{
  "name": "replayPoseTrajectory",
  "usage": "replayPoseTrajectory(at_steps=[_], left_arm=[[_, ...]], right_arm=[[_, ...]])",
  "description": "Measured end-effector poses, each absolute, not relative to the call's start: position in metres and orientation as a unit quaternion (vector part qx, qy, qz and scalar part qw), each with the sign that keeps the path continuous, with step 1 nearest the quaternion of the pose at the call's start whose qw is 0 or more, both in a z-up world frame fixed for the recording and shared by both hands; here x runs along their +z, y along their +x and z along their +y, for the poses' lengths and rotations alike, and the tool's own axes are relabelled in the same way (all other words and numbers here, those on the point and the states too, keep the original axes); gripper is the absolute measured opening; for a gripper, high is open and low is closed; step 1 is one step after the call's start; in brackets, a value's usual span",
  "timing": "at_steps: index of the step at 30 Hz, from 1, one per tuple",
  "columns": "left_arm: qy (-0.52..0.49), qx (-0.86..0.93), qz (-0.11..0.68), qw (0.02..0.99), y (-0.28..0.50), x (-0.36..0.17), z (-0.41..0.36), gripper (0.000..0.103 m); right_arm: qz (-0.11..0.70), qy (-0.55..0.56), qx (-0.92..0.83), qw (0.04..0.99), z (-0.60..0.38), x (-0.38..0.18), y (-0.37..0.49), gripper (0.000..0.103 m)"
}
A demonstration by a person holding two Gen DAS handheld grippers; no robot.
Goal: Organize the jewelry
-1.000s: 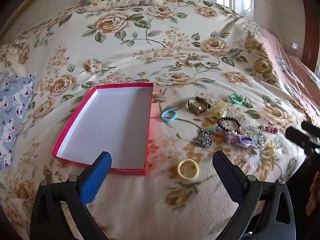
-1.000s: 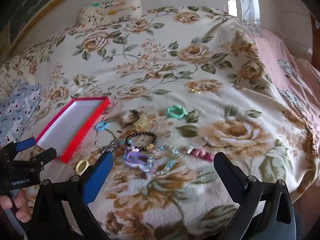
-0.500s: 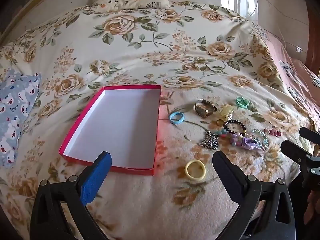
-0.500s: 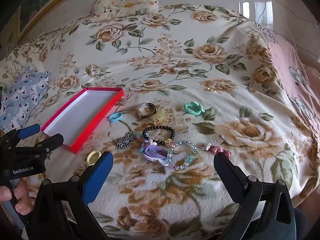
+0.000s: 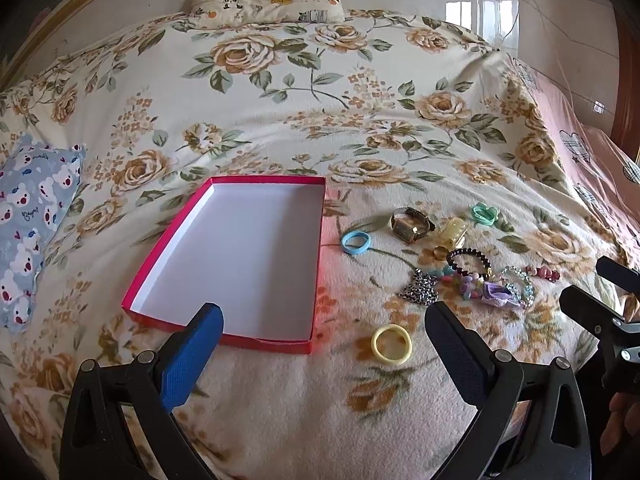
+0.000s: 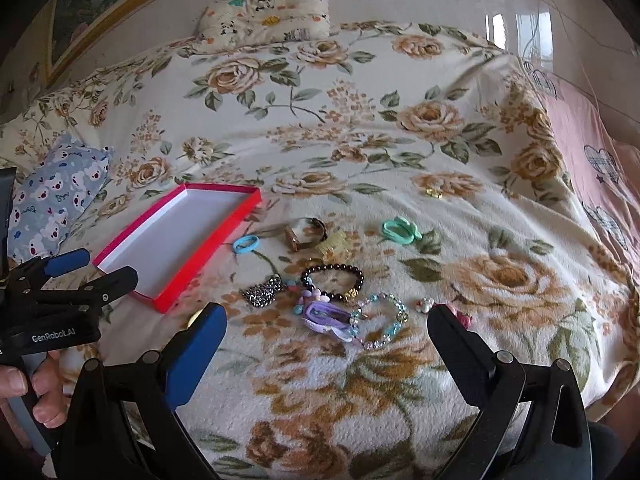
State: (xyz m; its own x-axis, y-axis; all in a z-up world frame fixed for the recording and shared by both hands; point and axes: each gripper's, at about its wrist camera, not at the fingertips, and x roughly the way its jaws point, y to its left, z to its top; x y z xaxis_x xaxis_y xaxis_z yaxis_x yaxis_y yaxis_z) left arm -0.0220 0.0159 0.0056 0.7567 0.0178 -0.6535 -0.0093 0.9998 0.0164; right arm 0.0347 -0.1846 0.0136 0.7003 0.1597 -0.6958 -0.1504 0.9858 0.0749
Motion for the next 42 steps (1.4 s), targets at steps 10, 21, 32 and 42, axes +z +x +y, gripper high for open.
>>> replayPoseTrajectory(at_steps=[10,21,32,42], left_arm=[[0.004,0.007,0.348,0.937,-0.0266,0.0061,0.0158,0.102],[0.006,0.007,0.347,0.938,-0.026,0.0063,0.0145,0.102],[0.006,0.007,0.348,0.938,-0.0277,0.0061,0.0151,0.102],[0.005,0.006,0.347,0.938,-0.0291,0.0064,0.0161,0.102]], right_arm=[[0.385,0.005,0.088,0.919,-0.1823,0.0117,0.0371,0.101],[0.388,0.008,0.088,0.918,-0.1837,0.0093,0.0371,0.101],[0.384,0.008,0.091,0.919,-0.1834,0.0116,0.037,0.101],[0.383,0.009,0.092,0.919,-0.1826,0.0129,0.0366,0.101]])
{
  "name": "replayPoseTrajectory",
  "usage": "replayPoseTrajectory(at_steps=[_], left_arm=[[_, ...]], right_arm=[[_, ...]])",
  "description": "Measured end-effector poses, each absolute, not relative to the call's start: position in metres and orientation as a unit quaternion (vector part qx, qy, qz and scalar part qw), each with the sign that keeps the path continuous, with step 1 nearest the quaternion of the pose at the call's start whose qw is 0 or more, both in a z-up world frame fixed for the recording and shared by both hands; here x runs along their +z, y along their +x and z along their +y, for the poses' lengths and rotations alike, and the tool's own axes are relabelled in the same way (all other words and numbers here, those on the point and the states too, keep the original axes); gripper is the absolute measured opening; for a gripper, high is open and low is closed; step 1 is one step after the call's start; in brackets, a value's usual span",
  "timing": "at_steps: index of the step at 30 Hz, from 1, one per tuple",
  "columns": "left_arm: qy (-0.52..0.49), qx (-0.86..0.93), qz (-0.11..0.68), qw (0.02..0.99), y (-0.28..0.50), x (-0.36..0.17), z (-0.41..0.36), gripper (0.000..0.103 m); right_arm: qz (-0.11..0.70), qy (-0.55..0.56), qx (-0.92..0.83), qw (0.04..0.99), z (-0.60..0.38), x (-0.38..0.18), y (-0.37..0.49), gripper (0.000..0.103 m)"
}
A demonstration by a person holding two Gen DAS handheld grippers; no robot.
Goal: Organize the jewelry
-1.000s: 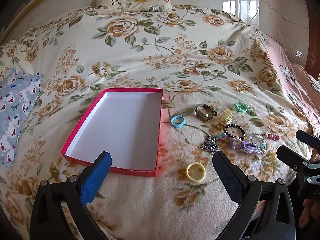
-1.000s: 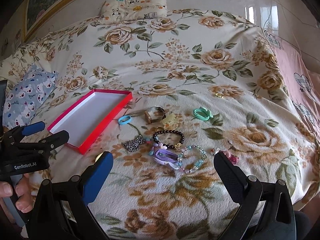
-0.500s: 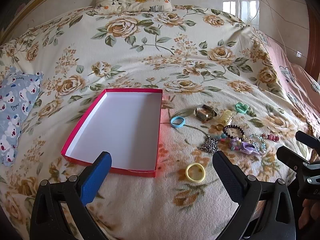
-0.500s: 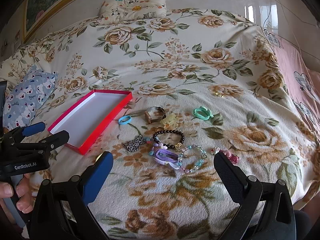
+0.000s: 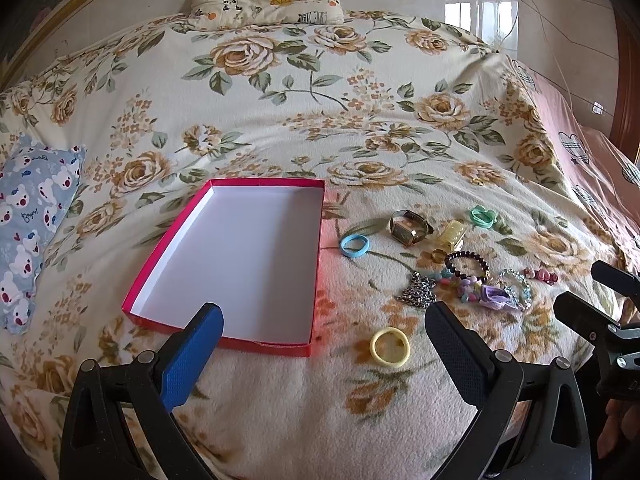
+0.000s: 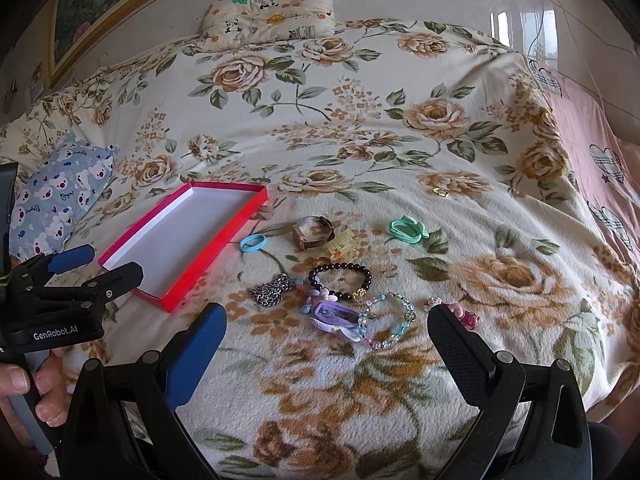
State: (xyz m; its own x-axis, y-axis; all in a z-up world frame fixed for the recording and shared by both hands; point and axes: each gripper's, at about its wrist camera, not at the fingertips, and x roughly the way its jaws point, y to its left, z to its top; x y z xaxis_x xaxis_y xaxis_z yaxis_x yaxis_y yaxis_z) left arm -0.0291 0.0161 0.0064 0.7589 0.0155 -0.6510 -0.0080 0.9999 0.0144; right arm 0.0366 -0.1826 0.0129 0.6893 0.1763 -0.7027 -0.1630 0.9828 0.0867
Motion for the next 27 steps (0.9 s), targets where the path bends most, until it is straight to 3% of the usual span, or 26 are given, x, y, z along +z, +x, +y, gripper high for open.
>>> replayPoseTrajectory(at_steps=[27], left_arm=[[-0.003,-0.041,0.384,0.922,0.014,0.001,0.018,0.101]], right_arm=[[0.411,0.04,0.102,0.905,-0.191,-0.001,0.053,0.101]])
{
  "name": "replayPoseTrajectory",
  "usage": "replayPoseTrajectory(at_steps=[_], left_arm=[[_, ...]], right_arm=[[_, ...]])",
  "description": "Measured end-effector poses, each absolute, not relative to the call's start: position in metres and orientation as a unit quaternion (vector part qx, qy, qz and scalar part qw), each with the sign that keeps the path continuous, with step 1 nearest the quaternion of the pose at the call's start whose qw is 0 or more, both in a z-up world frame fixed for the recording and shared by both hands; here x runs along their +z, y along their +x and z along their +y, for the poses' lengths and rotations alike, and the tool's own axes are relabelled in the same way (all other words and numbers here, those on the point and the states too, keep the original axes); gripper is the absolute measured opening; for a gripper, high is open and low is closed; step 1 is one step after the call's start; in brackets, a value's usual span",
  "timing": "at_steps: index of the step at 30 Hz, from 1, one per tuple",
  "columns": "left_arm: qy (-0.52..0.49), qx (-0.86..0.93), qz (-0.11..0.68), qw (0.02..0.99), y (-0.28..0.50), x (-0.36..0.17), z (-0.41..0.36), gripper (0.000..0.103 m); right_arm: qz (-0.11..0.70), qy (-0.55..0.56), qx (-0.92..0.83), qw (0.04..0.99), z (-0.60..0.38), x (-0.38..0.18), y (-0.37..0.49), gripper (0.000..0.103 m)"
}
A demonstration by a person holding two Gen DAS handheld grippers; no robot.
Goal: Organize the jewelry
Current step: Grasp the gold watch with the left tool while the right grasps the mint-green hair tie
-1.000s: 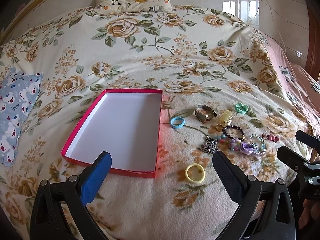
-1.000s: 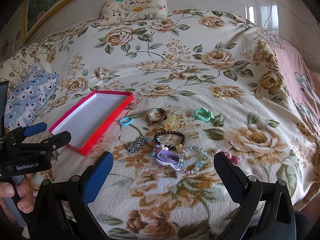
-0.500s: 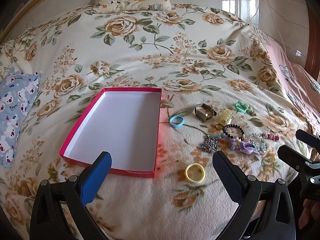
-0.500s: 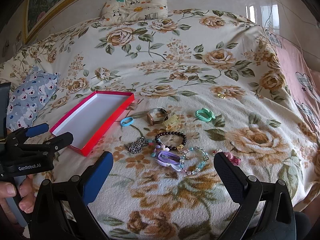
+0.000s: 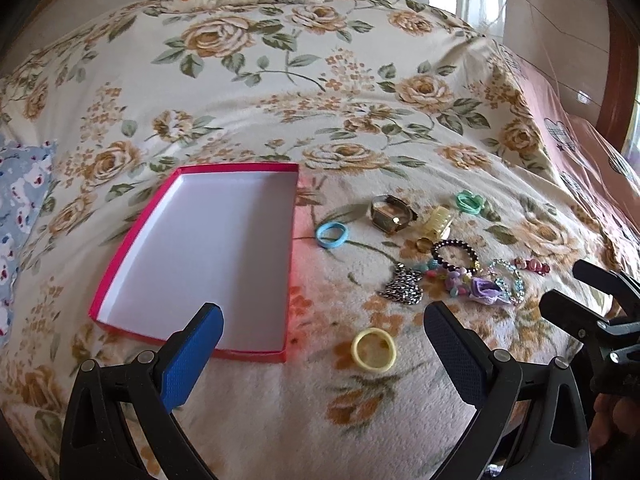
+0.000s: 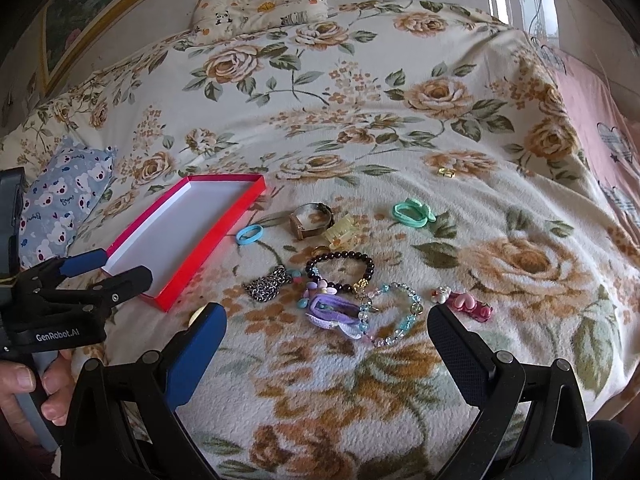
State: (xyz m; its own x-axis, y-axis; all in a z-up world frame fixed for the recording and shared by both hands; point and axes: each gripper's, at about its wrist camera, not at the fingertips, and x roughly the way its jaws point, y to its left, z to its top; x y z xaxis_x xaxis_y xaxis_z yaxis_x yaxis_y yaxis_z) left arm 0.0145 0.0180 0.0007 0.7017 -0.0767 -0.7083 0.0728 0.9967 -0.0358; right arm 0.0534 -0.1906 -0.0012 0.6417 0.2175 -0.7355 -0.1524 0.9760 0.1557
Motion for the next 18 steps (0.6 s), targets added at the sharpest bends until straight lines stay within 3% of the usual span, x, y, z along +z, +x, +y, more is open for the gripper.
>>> replayPoseTrajectory(at_steps=[10,18], left_arm=[[0.015,-0.073,0.405,0.911,0.08,-0.002,0.012,0.094],[0.025,-0.095,0.439,0.893,0.156,-0.016,0.001,0.082]], right_arm=[[0.43,0.066,0.102,0.895,-0.206,-0.01,0.092,0.096],[0.477,0.091,0.112,0.867,-0.214,-0.036,0.141,0.074]])
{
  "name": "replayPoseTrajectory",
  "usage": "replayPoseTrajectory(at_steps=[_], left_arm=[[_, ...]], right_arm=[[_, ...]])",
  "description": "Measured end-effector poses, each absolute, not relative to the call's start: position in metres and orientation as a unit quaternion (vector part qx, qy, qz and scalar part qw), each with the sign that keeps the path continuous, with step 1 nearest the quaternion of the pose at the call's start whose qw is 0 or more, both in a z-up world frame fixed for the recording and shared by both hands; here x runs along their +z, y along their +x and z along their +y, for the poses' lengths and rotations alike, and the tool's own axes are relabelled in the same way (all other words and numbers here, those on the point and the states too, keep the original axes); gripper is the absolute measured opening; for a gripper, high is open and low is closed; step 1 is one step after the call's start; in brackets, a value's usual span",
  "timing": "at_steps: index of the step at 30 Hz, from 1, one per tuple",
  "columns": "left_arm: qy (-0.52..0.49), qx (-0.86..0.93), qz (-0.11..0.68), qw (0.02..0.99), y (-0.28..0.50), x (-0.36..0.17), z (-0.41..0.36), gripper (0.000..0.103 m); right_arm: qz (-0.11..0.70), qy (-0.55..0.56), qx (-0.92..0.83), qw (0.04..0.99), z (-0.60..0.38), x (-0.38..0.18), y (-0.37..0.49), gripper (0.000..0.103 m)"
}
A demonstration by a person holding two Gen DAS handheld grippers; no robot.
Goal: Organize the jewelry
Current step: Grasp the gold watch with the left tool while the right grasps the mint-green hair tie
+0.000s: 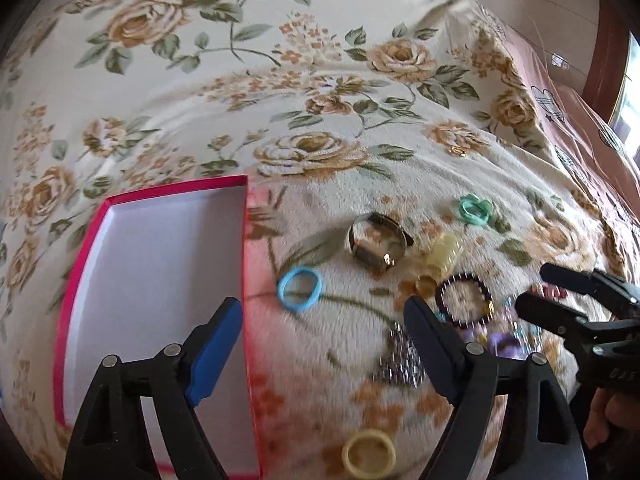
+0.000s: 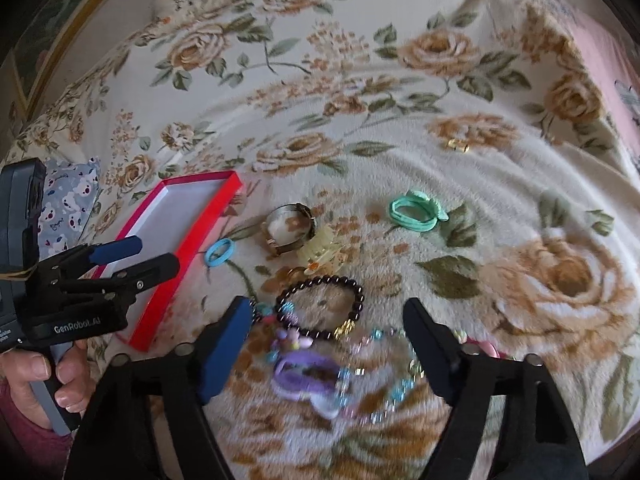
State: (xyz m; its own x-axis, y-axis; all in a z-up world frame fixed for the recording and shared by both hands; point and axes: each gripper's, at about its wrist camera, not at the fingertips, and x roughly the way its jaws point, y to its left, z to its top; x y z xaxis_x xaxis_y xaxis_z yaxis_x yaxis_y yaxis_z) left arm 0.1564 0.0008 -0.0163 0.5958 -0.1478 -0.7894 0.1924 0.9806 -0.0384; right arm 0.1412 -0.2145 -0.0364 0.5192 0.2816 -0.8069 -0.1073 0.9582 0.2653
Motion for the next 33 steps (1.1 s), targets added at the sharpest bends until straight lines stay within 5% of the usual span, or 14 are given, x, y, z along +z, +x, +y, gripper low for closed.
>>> replayPoseTrajectory(at_steps=[5,11,19,25,33], left_arm=[[0.023,-0.104,0.455,0.884,0.205,-0.028,-0.002,0.076],[0.015,-0.128,0.479,0.869,0.25,-0.048,-0.012,0.07],[0.019,-0.158,0.517,0.841,0.298,-0.084,-0.034,0.044],[0.055,-0.181,0.525,0.83,0.303,-0.101,-0.053,0.016],[0.044,-0.2,0.5,0.842,0.286,-0.085,-0.047,0.004]], right_arm=[[0.491,0.109,0.119,0.856,-0.216,-0.049,0.169,0.06],[0.489,0.107,0.065,0.863,-0.234,-0.054,0.199,0.06],[0.507,0.101,0.003,0.856,-0.265,-0.077,0.242,0.057],[0.525,0.093,-0.002,0.846,-0.267,-0.097,0.25,0.018],[0.507,0.105,0.031,0.855,-0.255,-0.078,0.241,0.013]])
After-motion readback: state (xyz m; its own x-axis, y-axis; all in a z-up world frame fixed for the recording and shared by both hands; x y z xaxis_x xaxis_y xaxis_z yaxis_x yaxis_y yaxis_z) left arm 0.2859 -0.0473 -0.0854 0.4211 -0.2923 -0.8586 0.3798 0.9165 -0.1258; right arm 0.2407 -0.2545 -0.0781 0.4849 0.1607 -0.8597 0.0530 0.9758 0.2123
